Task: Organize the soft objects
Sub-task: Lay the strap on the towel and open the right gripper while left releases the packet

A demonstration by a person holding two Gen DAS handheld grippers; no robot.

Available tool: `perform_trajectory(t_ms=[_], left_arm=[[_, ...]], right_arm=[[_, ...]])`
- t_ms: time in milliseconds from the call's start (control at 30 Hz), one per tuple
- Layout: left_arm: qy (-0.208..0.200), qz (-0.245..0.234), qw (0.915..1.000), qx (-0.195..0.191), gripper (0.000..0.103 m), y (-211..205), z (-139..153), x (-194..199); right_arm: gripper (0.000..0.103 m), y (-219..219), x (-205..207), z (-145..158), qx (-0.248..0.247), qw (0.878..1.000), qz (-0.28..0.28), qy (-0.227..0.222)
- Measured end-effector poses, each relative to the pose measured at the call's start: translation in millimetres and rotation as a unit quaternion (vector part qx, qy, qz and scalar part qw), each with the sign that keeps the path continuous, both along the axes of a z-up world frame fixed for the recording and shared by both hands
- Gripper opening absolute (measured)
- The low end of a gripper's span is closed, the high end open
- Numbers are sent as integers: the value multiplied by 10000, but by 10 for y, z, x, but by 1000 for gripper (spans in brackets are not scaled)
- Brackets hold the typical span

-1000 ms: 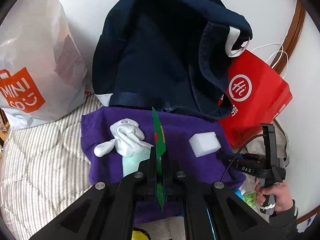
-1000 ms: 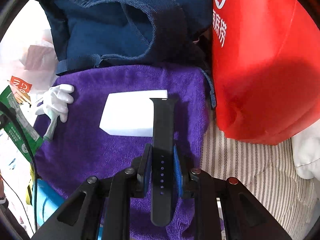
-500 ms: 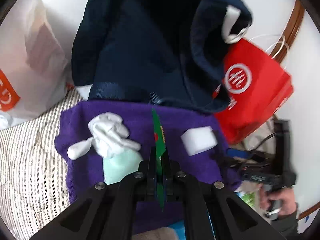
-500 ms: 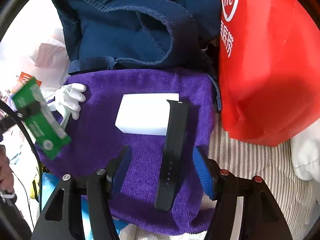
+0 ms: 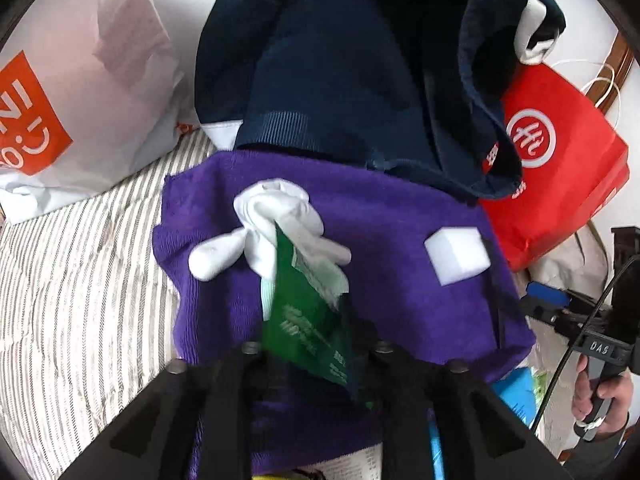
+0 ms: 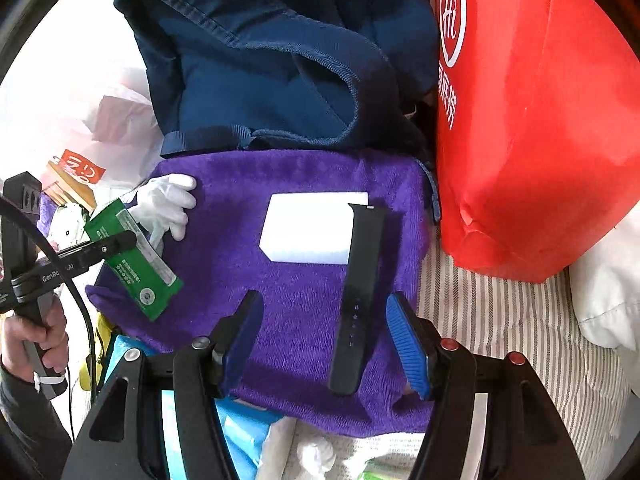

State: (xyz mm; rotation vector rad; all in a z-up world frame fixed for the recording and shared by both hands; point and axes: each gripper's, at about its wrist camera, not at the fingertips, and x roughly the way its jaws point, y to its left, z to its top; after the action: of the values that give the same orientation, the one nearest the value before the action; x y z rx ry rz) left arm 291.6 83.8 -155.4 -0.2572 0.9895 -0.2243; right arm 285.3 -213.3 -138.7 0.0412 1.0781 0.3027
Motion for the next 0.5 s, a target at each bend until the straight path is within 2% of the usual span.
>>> perform_trajectory(t_ms=[133, 200, 367, 400, 500], left_arm=[[212, -32, 9997, 86, 29, 2, -76, -34], [286, -11, 9996, 86, 42, 8, -98, -61], [394, 82, 9986, 354, 65, 23, -85, -143], [361, 99, 9985, 400, 69, 32, -66, -165], [304, 179, 9979, 549, 70, 68, -10, -203]], right_arm=[[63, -12, -31, -2, 0, 10000, -27, 23], [63, -21, -55, 4, -18, 10000, -45, 32], [63, -89, -167, 43, 17, 10000, -97, -11], [63, -101, -191, 53, 23, 9999, -112, -26], [63, -128, -264, 79, 56, 9999, -131, -47]])
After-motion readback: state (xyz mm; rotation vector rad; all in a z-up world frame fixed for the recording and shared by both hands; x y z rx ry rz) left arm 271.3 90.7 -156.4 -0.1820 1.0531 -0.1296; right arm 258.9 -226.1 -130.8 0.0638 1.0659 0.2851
